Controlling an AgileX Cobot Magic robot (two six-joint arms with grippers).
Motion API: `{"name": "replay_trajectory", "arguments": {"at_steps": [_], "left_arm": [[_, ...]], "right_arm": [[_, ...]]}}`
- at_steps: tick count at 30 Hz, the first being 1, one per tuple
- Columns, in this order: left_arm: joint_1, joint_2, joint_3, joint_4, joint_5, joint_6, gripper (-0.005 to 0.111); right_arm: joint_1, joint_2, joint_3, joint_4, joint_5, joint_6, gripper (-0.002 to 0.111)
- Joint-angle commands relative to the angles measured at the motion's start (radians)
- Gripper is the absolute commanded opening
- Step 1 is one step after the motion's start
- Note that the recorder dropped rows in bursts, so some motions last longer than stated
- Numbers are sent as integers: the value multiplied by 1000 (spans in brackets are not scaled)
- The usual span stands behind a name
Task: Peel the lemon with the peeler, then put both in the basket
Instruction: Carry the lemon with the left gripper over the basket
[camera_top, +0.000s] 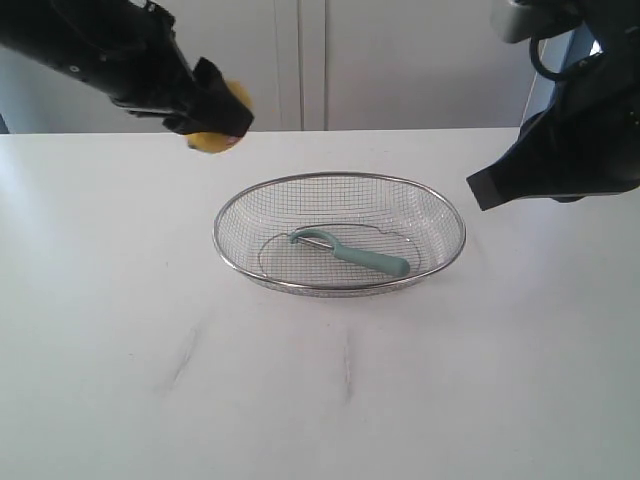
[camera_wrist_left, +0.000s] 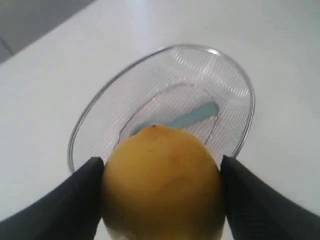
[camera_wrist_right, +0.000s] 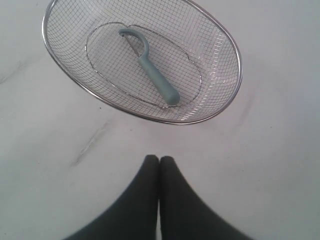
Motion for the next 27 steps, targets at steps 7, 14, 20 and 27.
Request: {"name": "replay_trajectory", "arguments": {"at_steps": [7,14,20,27], "left_arm": [[27,18,-106,258,309,-202,0],[25,31,-106,187,248,-199,0],[25,76,-106,119,155,-199,0],[25,129,-106,-35,44,-199,0]], "right_arm": [[-5,-9,3,3,4,-7,0],[-5,-9,3,3,4,-7,0],[-5,-9,3,3,4,-7,0],[-5,-9,3,3,4,-7,0]]}}
